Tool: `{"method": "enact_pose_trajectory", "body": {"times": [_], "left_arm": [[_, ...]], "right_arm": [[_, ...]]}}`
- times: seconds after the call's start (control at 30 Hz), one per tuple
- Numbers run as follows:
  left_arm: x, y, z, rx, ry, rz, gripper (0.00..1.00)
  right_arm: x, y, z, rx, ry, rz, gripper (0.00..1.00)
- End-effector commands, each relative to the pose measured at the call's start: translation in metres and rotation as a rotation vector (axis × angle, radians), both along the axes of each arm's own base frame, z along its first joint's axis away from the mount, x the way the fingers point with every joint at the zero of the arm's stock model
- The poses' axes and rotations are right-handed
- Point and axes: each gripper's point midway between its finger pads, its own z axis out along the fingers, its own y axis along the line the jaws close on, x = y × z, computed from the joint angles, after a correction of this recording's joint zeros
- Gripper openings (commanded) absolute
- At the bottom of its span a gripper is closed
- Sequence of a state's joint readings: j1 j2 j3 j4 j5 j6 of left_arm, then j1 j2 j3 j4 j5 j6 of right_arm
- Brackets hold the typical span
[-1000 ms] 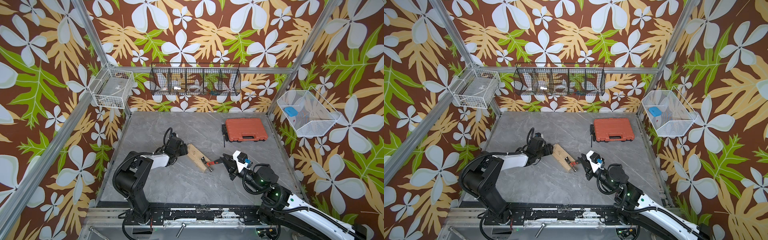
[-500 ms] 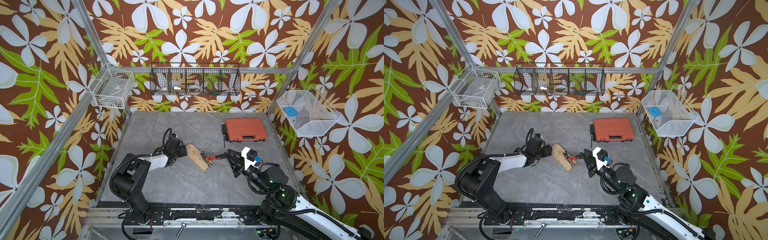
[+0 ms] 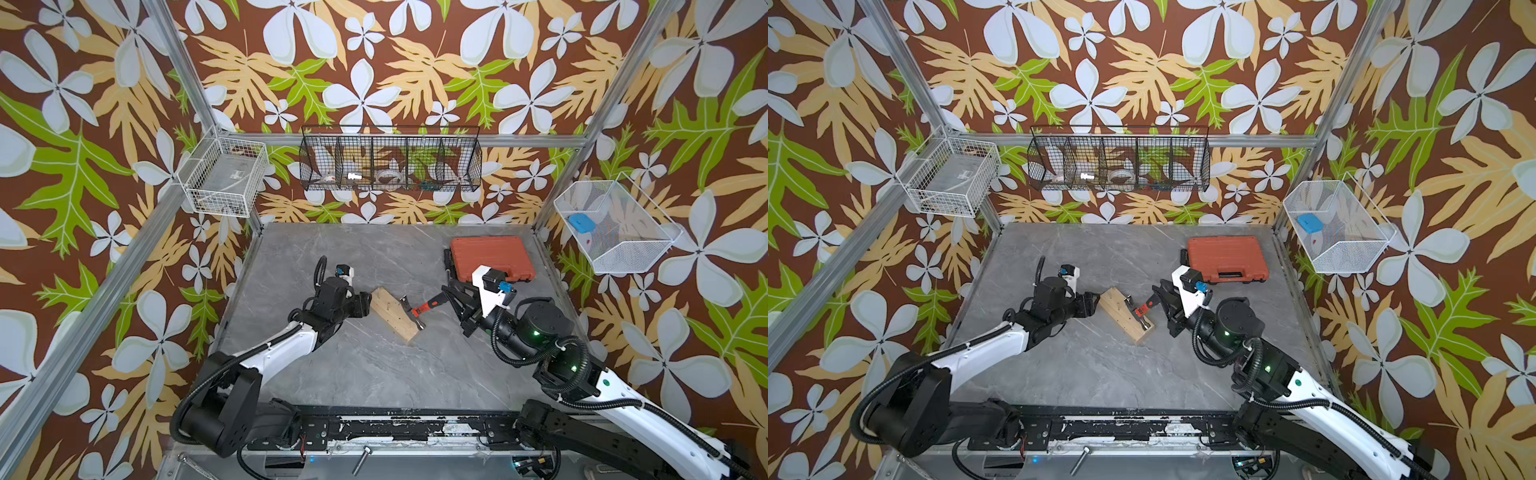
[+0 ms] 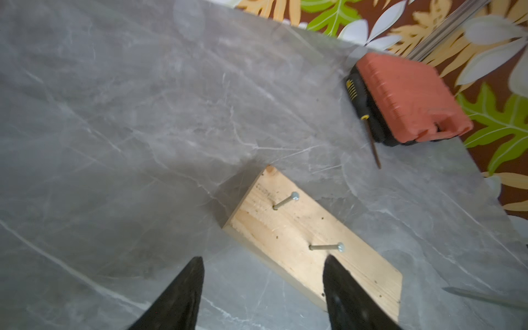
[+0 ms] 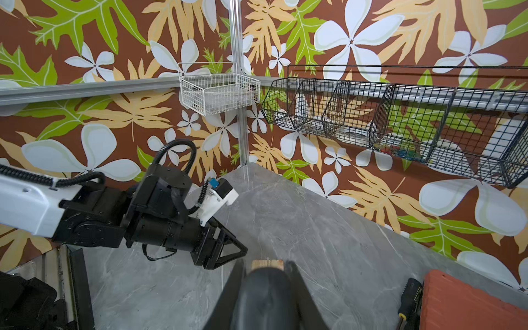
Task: Use a claw hammer to pull out a nail
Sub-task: Pick up the nail with the hammer.
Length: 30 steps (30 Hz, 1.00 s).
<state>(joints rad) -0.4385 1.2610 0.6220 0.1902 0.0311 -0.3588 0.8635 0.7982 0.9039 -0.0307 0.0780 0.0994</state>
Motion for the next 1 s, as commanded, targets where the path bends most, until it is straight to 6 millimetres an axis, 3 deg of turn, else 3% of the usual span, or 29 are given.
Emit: {"method": "enact_pose_trajectory", "body": {"times": [0.0, 0.33, 0.43, 0.67, 0.97], "left_arm": [[-0.006, -0.003, 0.026, -0.018, -0.144, -0.047, 0.65], [-0.080, -0.051, 0.067, 0.134, -0.640, -0.343, 0.54], [-0.093, -0.068, 0.068, 0.177, -0.725, -0.430, 0.48], [-0.092, -0.095, 0.061, 0.278, -0.795, -0.497, 0.36], [-0.081, -0.102, 0.052, 0.308, -0.790, -0.480, 0.35]], "right_arm": [[0.004, -0.001, 0.017, 0.019, 0.000, -0.023, 0.00], [-0.003, 0.003, 0.047, 0.040, 0.003, 0.022, 0.00], [-0.004, 0.005, 0.048, 0.058, 0.009, 0.033, 0.00], [-0.008, 0.004, 0.046, 0.095, 0.032, 0.047, 0.00], [-0.010, 0.000, 0.043, 0.111, 0.041, 0.045, 0.00]]}}
